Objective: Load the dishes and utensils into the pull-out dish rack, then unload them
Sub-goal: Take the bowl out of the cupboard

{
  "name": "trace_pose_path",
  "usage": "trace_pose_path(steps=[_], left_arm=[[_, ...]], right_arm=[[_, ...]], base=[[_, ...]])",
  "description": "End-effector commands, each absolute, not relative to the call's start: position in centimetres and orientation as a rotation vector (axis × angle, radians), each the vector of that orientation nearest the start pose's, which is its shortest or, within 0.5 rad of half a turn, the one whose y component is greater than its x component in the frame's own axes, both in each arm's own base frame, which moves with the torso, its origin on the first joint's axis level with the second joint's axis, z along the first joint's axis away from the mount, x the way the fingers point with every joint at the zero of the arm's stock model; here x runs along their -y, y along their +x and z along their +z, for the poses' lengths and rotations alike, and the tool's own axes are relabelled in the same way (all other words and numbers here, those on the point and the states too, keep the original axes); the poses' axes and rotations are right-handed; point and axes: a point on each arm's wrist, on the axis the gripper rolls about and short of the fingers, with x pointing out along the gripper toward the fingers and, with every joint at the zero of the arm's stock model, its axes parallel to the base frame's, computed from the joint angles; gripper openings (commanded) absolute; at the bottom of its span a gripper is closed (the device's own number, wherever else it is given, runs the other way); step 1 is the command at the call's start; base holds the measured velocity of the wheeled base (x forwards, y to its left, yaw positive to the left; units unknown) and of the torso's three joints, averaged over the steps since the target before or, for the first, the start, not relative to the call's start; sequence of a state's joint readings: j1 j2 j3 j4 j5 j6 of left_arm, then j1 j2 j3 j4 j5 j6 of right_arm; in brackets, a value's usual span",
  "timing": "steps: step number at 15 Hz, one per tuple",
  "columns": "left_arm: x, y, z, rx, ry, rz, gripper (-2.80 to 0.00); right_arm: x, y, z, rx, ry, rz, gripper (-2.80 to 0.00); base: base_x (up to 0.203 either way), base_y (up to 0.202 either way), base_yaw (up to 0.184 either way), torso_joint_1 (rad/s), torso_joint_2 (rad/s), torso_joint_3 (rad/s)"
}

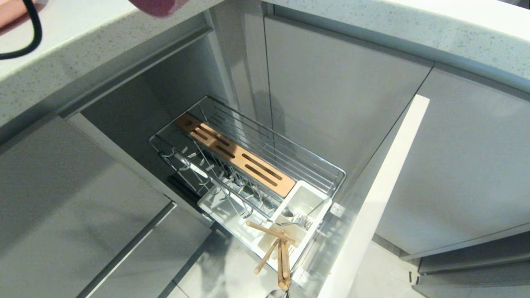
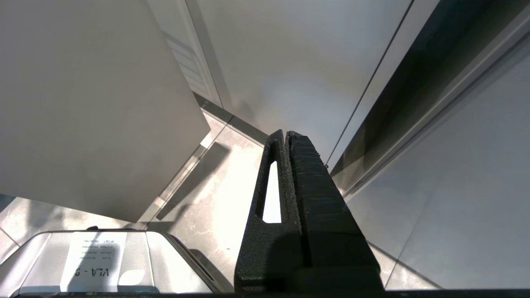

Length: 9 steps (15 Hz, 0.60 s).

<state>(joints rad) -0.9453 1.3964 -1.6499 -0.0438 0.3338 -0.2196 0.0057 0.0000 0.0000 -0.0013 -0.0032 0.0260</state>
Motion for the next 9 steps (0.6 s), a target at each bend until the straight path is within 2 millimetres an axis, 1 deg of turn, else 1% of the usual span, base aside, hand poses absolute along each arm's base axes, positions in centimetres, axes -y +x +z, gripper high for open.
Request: trace_pose_path(steps=[1,4,6,9], left_arm=[[13.9,11.0,46.1,0.222,-0.374,-0.625,-2.8],[12.1,10.1,47.7,0.24,-0.282,-0.549,-2.8],[10.8,10.5,47.7,0.228,-0.174,-0.402,-2.8],[8.8,11.0,47.5,0.216,-0.066,-0.251,-2.8]], right_arm=[[0.0,-2.3,7.5,0.0,0.026,0.004,-2.8],[0.0,-2.3,7.5,0.0,0.026,0.003,-2.8],[0.0,-2.3,7.5,0.0,0.026,0.003,-2.8],[0.0,-2.3,7.5,0.0,0.026,0.003,-2.8]], base=[[0.0,0.0,0.0,0.0,0.0,0.0],[0.0,0.0,0.0,0.0,0.0,0.0],[0.0,0.0,0.0,0.0,0.0,0.0],[0.0,0.0,0.0,0.0,0.0,0.0]])
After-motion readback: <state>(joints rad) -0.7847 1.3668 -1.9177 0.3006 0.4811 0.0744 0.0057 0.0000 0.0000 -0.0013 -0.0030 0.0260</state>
